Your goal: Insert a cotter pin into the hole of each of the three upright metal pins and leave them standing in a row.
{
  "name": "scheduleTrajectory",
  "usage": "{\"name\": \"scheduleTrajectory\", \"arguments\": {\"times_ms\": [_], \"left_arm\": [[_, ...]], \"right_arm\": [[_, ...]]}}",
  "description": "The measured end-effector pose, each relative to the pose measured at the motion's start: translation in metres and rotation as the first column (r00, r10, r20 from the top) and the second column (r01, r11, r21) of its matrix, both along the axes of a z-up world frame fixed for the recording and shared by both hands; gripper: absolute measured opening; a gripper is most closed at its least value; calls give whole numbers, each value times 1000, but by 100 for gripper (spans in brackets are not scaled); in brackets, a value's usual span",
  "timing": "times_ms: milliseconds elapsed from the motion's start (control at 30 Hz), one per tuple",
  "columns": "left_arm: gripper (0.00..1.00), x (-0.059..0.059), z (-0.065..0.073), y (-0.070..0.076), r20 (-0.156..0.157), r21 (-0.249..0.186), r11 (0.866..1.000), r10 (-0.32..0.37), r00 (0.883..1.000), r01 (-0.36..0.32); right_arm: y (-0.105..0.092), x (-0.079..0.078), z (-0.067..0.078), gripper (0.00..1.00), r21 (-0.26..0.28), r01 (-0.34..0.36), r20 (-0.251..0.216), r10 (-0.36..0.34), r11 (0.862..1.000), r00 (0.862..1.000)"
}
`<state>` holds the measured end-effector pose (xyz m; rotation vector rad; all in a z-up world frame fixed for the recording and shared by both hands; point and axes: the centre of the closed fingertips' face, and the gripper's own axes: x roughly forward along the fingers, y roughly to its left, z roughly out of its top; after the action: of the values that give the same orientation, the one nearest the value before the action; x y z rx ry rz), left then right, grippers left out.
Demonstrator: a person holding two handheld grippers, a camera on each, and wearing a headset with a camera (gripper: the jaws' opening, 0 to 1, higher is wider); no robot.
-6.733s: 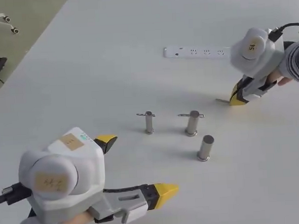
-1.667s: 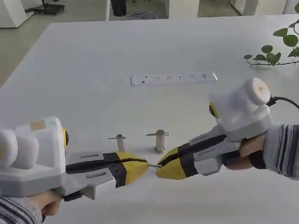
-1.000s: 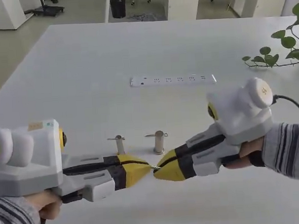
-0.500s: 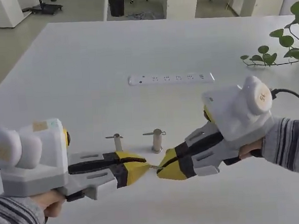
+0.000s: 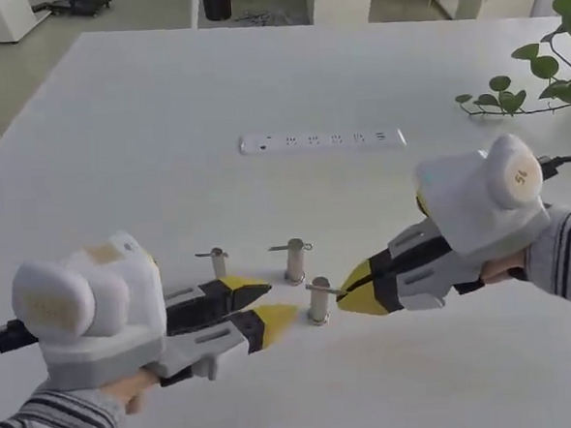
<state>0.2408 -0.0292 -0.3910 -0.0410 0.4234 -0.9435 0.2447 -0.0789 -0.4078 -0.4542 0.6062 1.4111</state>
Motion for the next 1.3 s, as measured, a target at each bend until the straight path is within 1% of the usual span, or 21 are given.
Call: {"name": "scheduleTrajectory", "arguments": {"times_ms": [33, 67, 100, 133, 167, 200, 300, 367, 467, 500, 533, 600, 800, 833, 867, 900, 1000, 1067, 1133, 1200, 1300], "left_arm": [[22, 3, -5, 1, 3, 23, 999, 26, 1000, -26], [23, 4, -8, -2, 3, 31, 999, 26, 1000, -26], [22, 6, -12, -3, -6, 38, 998, 40, 999, -39], [23, 7, -12, -3, -9, 37, 998, 43, 999, -43], [23, 11, -14, -5, -13, 33, 998, 59, 998, -59], [23, 13, -15, -6, -10, 31, 997, 65, 998, -65], [23, 19, -22, -10, 1, 61, 994, 88, 996, -88], [24, 22, -26, -12, 5, 75, 993, 93, 996, -93], [25, 24, -35, -16, 23, 130, 987, 95, 995, -98], [25, 24, -37, -18, 23, 140, 986, 92, 996, -94], [25, 25, -40, -21, 19, 143, 985, 95, 995, -97], [25, 27, -45, -24, 21, 160, 982, 102, 995, -104], [24, 34, -57, -35, 12, 182, 976, 115, 993, -115], [23, 37, -61, -34, 45, 231, 966, 108, 993, -115], [23, 37, -63, -35, 51, 252, 962, 97, 994, -106], [23, 37, -65, -37, 52, 260, 960, 96, 994, -106], [22, 39, -70, -42, 40, 253, 961, 105, 994, -112], [22, 40, -73, -43, 43, 264, 958, 106, 993, -114], [21, 41, -74, -45, 36, 259, 959, 111, 993, -116], [20, 43, -74, -46, 36, 256, 959, 119, 992, -124], [19, 45, -77, -44, 35, 261, 955, 133, 990, -138]], "right_arm": [[-4, 3, -2, 0, -14, 4, 7, -4, 1000, 1000], [-6, 5, -3, 0, -25, 7, 14, -7, 1000, 1000], [-9, 7, -5, 0, -36, 10, 20, -10, 999, 1000], [-11, 8, -6, 0, -40, 11, 20, -10, 999, 1000], [-13, 10, -8, 0, -48, 13, 24, -12, 999, 1000], [-15, 11, -9, 0, -57, 15, 29, -13, 998, 999], [-21, 16, -17, 0, -93, 16, 45, -12, 996, 999], [-24, 17, -21, 0, -112, 14, 54, -8, 994, 998], [-28, 20, -27, 0, -128, 14, 54, -7, 992, 998], [-29, 21, -29, 0, -134, 13, 54, -6, 991, 998], [-31, 23, -32, 0, -147, 13, 61, -4, 989, 998], [-34, 24, -37, 0, -174, 8, 67, 4, 985, 998], [-39, 32, -44, 0, -194, -5, 67, 19, 981, 998], [-39, 32, -45, 0, -197, -10, 71, 25, 980, 997], [-38, 32, -46, 0, -198, -13, 69, 27, 980, 997], [-38, 32, -46, 0, -197, -17, 68, 31, 980, 997], [-34, 30, -46, 0, -189, -27, 62, 40, 982, 997], [-33, 30, -46, 0, -193, -38, 68, 52, 981, 996], [-32, 31, -46, 0, -184, -42, 62, 54, 982, 997], [-31, 31, -47, 0, -187, -48, 62, 61, 981, 996], [-30, 31, -47, 0, -188, -50, 61, 62, 981, 996]]}}
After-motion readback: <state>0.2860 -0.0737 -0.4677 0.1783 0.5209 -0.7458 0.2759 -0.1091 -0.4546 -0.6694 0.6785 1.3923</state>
